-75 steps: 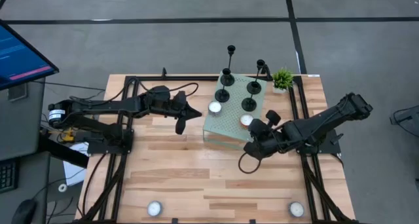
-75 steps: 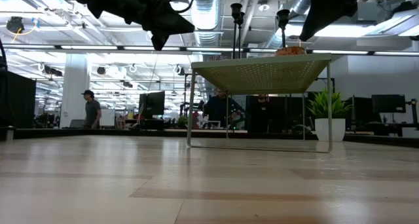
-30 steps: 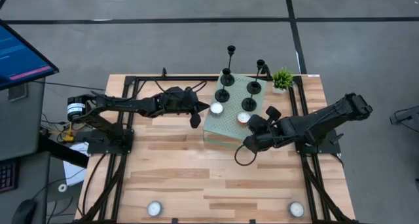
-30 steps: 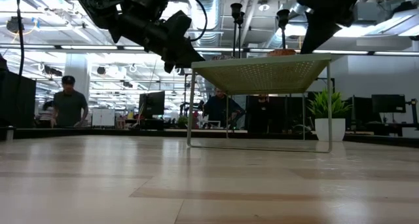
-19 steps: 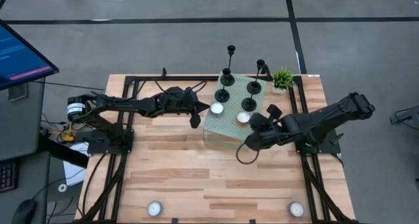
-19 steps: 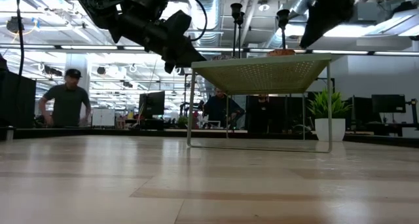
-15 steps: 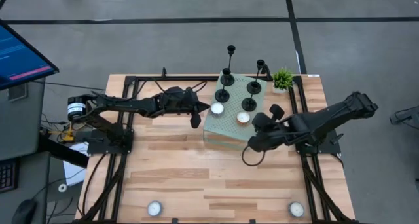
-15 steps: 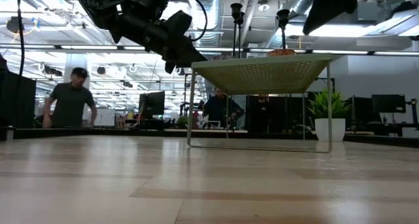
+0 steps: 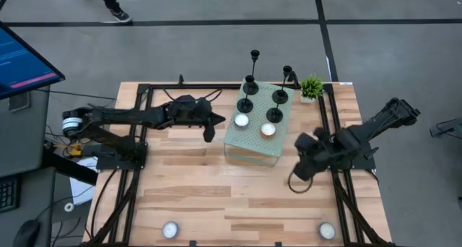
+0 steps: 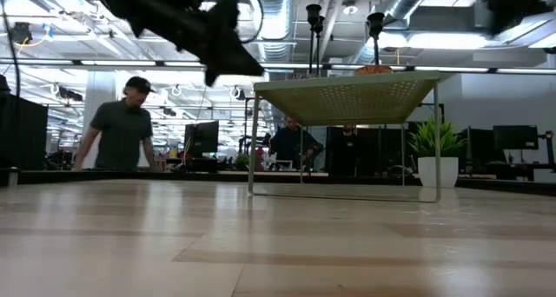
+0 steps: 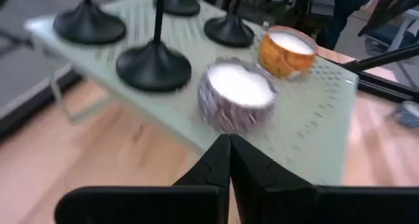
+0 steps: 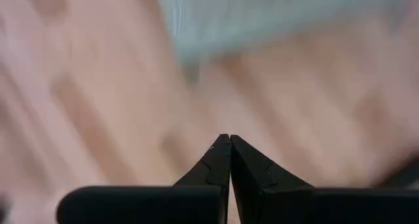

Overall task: Pick & Place candle stick holders
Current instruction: Put the blue patterned scented candle on the shelf

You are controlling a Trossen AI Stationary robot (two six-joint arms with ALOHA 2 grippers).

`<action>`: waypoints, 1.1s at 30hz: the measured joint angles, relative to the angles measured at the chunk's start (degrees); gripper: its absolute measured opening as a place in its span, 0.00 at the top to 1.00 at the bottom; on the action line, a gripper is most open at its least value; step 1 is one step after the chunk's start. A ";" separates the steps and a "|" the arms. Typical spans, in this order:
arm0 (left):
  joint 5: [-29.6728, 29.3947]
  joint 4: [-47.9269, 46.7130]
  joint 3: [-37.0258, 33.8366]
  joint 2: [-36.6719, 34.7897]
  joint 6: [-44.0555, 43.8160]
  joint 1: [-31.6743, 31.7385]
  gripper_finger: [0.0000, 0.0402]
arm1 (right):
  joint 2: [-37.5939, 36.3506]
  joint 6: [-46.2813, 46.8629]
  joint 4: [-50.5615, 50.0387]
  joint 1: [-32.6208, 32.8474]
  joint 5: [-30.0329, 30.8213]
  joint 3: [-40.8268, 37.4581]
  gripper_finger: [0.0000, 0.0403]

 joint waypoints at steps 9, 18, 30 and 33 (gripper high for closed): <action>2.96 -23.70 0.00 -21.70 -12.21 -9.21 0.79 | 5.30 9.73 -0.34 13.96 -23.07 0.02 0.69; 2.92 -38.60 0.02 -27.36 -29.53 -29.99 0.57 | 13.20 17.21 11.08 22.38 -29.46 0.00 0.18; 2.08 -40.16 -0.02 -17.95 -32.86 -38.61 0.59 | 24.77 20.55 16.35 31.08 -32.40 0.00 0.06; 2.07 -39.93 -0.02 -17.43 -34.07 -39.31 0.58 | 26.07 21.62 17.84 32.38 -32.75 -0.02 0.06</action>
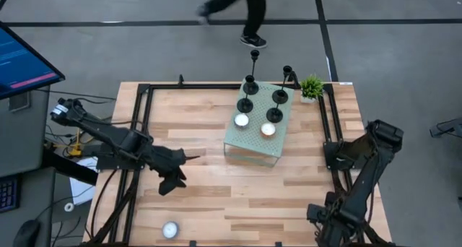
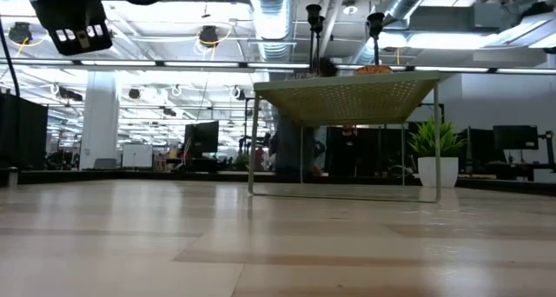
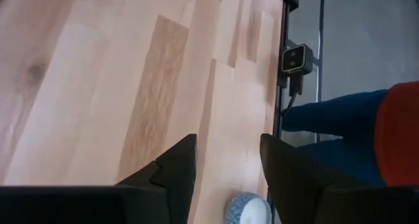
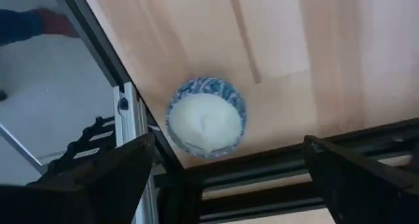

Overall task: Pick & Place candle stick holders
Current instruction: Put the blue patterned scented candle on the shelf

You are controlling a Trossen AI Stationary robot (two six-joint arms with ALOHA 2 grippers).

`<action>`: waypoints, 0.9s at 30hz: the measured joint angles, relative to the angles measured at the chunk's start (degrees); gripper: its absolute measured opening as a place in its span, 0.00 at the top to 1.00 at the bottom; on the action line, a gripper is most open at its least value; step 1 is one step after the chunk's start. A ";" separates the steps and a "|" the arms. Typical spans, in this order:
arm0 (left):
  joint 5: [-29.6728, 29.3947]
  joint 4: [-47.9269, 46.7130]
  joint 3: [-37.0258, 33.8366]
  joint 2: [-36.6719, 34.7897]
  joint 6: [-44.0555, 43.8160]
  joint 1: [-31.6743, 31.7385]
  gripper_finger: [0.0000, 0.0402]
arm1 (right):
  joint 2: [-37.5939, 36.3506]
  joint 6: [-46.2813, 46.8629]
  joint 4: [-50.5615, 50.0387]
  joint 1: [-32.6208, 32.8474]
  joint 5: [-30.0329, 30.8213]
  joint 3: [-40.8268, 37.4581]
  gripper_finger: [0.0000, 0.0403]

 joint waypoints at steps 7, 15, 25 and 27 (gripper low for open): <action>0.03 2.40 0.00 -1.42 -3.48 -0.42 0.55 | 2.73 5.67 10.02 1.99 0.36 -2.79 0.03; -0.99 3.52 0.02 -2.03 -6.47 -0.37 0.54 | 5.21 6.84 7.77 5.14 1.22 -2.84 0.01; -3.09 3.77 0.02 -1.97 -7.19 -0.37 0.54 | 5.15 9.31 8.65 8.67 5.15 -2.84 0.02; -3.74 3.77 0.02 -1.97 -7.15 -0.37 0.54 | 5.15 10.23 7.82 9.41 6.34 -2.87 0.02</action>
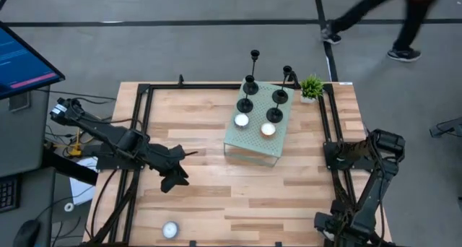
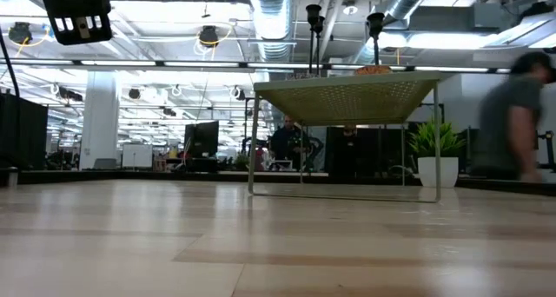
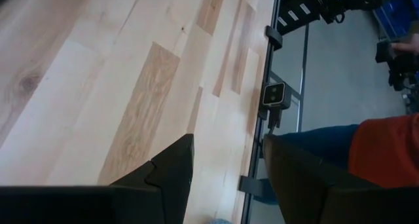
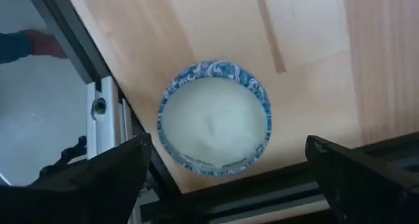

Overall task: Pick & Place candle stick holders
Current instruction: Put the blue patterned scented candle on the shelf

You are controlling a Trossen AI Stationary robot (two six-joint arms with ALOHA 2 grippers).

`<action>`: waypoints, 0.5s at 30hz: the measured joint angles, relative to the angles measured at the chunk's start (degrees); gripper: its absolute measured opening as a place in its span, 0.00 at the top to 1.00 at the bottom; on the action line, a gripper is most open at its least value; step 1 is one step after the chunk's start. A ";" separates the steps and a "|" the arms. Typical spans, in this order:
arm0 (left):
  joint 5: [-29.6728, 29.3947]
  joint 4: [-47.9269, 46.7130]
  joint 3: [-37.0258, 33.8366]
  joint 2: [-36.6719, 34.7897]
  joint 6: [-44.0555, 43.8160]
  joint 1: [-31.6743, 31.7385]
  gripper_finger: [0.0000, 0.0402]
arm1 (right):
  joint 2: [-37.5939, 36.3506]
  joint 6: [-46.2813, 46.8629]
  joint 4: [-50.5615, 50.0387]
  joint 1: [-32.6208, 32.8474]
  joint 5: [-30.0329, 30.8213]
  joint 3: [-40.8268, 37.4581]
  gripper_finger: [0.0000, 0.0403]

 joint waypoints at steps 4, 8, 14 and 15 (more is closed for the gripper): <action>-0.51 0.00 0.00 0.00 -0.01 0.00 0.54 | 0.00 1.08 4.11 0.58 0.39 -2.91 0.03; -0.52 0.00 0.00 0.00 -0.12 0.00 0.54 | 0.07 1.26 8.43 0.35 0.13 -6.10 0.03; -1.20 0.00 0.00 0.00 -0.22 0.00 0.54 | 0.07 0.38 9.46 -0.23 0.59 -8.18 0.05; -1.22 0.01 0.00 0.00 -0.22 0.00 0.54 | 0.05 0.24 9.67 -0.23 0.64 -8.41 0.06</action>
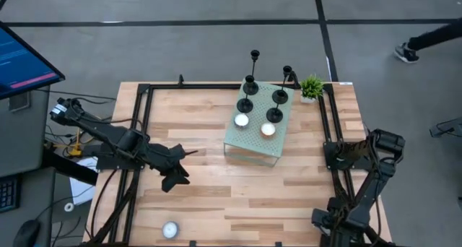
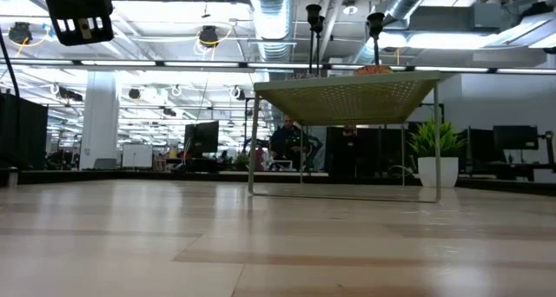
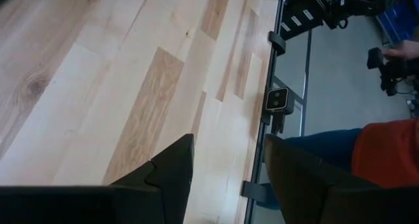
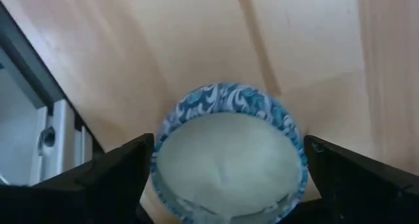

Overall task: Pick & Place candle stick holders
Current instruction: Put the blue patterned scented candle on the shelf

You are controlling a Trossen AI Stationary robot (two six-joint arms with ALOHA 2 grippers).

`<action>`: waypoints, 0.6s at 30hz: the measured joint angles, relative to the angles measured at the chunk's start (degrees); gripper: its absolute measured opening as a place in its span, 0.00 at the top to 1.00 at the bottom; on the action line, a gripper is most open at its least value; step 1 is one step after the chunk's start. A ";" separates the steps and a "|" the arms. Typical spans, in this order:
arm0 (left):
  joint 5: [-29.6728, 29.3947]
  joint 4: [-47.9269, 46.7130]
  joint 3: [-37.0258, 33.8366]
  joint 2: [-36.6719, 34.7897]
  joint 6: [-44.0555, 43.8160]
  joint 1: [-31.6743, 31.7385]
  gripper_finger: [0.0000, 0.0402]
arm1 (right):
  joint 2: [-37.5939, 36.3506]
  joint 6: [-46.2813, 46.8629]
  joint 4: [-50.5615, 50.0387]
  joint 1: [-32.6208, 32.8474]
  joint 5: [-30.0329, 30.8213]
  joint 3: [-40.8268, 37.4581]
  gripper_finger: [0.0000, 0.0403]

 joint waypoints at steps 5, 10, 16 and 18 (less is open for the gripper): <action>0.01 -0.01 0.00 0.00 0.00 0.00 0.54 | -0.03 -0.51 -0.25 -0.02 0.74 -0.28 0.17; 0.01 -0.01 0.00 0.00 0.00 0.00 0.54 | -0.03 -0.67 -0.22 0.00 0.74 -0.28 0.31; 0.03 -0.01 0.00 0.00 0.00 0.00 0.54 | -0.29 -1.44 -0.69 -0.81 0.74 -0.01 0.31; 0.03 -0.01 0.00 0.00 0.00 0.00 0.54 | -1.00 -2.15 -0.67 -1.42 0.78 0.18 0.31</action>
